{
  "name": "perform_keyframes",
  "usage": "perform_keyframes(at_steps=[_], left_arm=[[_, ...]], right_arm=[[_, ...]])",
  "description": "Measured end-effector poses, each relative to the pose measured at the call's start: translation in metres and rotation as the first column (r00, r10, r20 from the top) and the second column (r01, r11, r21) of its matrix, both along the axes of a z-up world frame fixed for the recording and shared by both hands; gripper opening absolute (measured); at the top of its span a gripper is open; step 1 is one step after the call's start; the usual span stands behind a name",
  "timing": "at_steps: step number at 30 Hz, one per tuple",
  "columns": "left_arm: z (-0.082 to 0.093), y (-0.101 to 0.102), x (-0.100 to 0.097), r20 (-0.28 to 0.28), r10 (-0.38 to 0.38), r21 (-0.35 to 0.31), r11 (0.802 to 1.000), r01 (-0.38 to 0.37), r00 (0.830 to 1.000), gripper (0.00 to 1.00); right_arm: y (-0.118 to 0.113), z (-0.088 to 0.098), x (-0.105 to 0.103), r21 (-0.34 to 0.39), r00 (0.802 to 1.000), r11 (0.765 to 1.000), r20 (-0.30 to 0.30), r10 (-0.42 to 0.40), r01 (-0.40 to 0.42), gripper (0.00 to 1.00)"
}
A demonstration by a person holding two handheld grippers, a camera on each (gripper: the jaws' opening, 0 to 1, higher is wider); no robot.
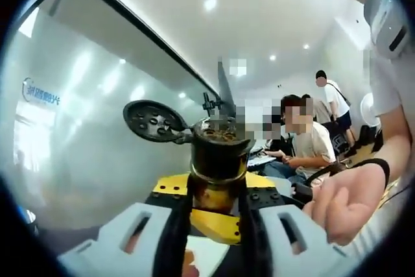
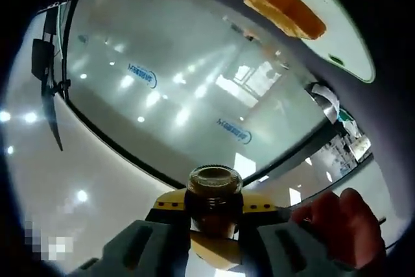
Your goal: Sprinkle pepper
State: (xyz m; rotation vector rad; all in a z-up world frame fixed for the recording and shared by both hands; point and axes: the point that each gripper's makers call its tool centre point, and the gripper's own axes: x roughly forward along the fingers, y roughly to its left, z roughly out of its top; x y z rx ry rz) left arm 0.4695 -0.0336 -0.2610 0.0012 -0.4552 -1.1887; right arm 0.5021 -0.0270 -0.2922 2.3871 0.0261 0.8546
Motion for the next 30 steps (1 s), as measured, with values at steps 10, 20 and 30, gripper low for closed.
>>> perform_keyframes(at_steps=[10,20,30], left_arm=[[0.012,0.001,-0.004,-0.002,-0.032,-0.064,0.997,0.032,0.999,0.22],[0.018,0.002,-0.002,0.002,-0.036,-0.065,0.997,0.036,0.999,0.19],[0.013,0.005,0.002,-0.003,0.01,-0.026,1.0,-0.01,1.0,0.17]], right_arm=[[-0.002,0.005,0.0,0.0,0.999,0.999,0.001,-0.038,0.038,0.22],[-0.001,0.008,0.001,-0.011,0.999,0.999,0.015,-0.039,0.04,0.22],[0.003,0.003,0.001,-0.03,0.998,0.999,-0.032,-0.045,0.044,0.23]])
